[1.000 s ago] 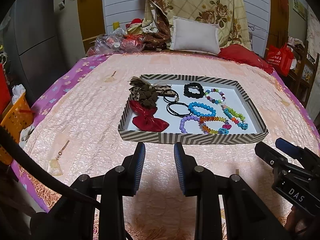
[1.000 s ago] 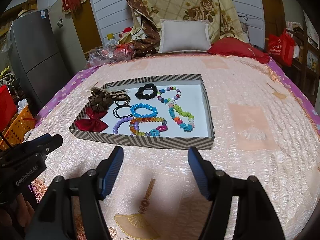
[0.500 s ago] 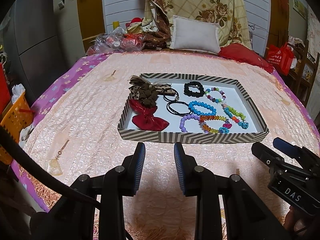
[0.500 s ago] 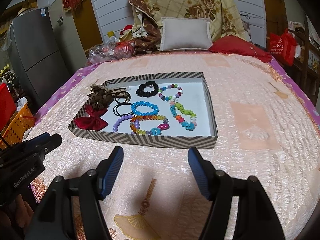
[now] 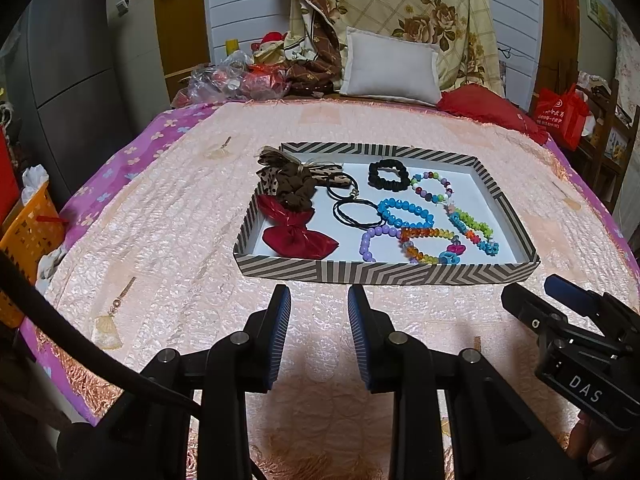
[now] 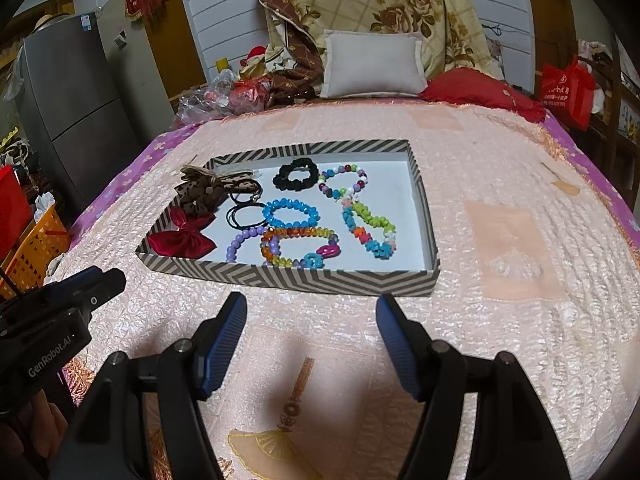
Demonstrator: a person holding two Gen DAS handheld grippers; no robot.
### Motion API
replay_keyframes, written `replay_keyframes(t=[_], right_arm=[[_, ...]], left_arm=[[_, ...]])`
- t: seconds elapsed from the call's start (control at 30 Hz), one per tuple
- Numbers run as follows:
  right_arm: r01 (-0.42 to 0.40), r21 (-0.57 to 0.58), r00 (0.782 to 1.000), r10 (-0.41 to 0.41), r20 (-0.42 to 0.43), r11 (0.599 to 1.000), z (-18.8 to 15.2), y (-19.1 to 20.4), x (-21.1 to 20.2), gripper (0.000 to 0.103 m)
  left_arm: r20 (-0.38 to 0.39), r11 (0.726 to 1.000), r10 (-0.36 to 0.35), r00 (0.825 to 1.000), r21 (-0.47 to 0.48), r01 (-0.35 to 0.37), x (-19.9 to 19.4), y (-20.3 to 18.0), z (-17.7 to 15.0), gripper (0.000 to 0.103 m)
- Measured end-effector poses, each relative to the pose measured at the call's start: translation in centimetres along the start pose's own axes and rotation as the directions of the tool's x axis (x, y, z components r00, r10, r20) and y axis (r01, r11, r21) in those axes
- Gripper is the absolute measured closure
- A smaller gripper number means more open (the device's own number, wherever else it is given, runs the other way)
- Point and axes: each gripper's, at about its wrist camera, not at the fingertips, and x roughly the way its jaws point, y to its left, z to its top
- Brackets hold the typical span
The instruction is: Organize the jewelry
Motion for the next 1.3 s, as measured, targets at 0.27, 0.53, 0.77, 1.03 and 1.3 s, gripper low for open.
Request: replay_keyframes(t=[0.27, 0.53, 0.77, 1.03, 1.3], right_arm=[[-0.001, 0.002, 1.0, 0.001, -0.003, 1.0, 0.03, -0.03, 0.11, 0.033], [-0.003, 0.0, 1.0, 0.003, -0.003, 1.0, 0.03, 0.02, 0.15, 0.033], [-0.005, -0.002, 1.0, 0.005, -0.011, 1.0, 0.04, 0.11, 0.29, 0.033], [-0.006, -0.002, 1.0, 0.006, -0.012, 1.0, 0.06, 0.12, 0.33, 0.033], [-0.007, -0.004, 1.0, 0.007, -0.021, 1.0, 0.06, 0.16, 0.56, 0.033]], left_arm=[[-0.003, 1.0, 0.002, 1.0, 0.006, -0.002, 0.15, -0.06, -0.05, 0.08], [-0.006, 1.0, 0.003, 1.0, 0.005, -0.003, 0.36, -0.1, -0.1, 0.08], [-0.008, 1.0, 0.004, 1.0, 0.004, -0.004, 0.38, -0.12, -0.11, 0.08], [-0.011, 1.0, 0.003, 1.0, 0.003, -0.003, 0.43, -0.1, -0.13, 0.08], [-0.012, 1.0, 0.003, 1.0, 0.004, -0.003, 0.45, -0.13, -0.15, 0.08]])
